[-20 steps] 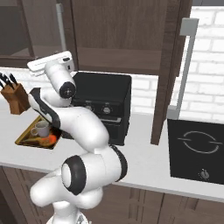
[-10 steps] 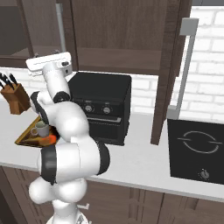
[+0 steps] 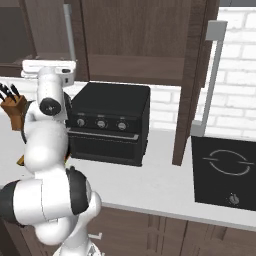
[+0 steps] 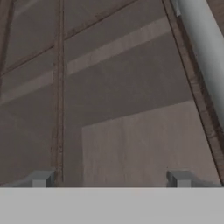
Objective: Pick the kettle from the counter and place it on the tray. Then pick the mug from the cabinet and place it on the tray. Then close the cabinet doors.
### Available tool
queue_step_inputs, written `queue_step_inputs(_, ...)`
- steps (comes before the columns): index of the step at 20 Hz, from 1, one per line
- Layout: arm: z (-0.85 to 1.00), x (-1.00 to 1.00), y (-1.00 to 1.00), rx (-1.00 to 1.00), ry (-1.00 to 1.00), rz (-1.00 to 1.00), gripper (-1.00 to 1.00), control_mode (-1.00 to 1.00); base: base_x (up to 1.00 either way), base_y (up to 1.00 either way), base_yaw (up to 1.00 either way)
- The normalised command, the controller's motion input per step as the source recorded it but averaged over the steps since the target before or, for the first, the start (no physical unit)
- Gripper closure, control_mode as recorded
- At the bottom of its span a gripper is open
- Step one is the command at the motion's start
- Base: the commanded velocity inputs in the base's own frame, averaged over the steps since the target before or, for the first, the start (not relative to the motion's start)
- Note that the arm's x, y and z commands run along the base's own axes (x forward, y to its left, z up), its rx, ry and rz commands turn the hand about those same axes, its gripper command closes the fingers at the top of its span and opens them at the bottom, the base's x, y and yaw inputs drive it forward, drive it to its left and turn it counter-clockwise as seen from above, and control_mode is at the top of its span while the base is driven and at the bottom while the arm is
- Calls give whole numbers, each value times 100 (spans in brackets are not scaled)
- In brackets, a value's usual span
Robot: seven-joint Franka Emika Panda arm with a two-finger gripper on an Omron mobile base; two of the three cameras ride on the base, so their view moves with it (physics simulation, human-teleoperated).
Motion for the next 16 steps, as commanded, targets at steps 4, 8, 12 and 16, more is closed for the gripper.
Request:
queue_step_inputs(4, 13, -14, 30, 0, 25, 1, -100, -100, 0, 0, 0)
queue_step_inputs(8, 16, -26, 31, 0, 18, 3, -100, -100, 0, 0, 0)
queue_step_inputs(12, 13, -67, 5, 0, 6, 0, -100, -100, 0, 0, 0)
queue_step_inputs(16, 3, -84, -18, 0, 0, 0, -100, -100, 0, 0, 0)
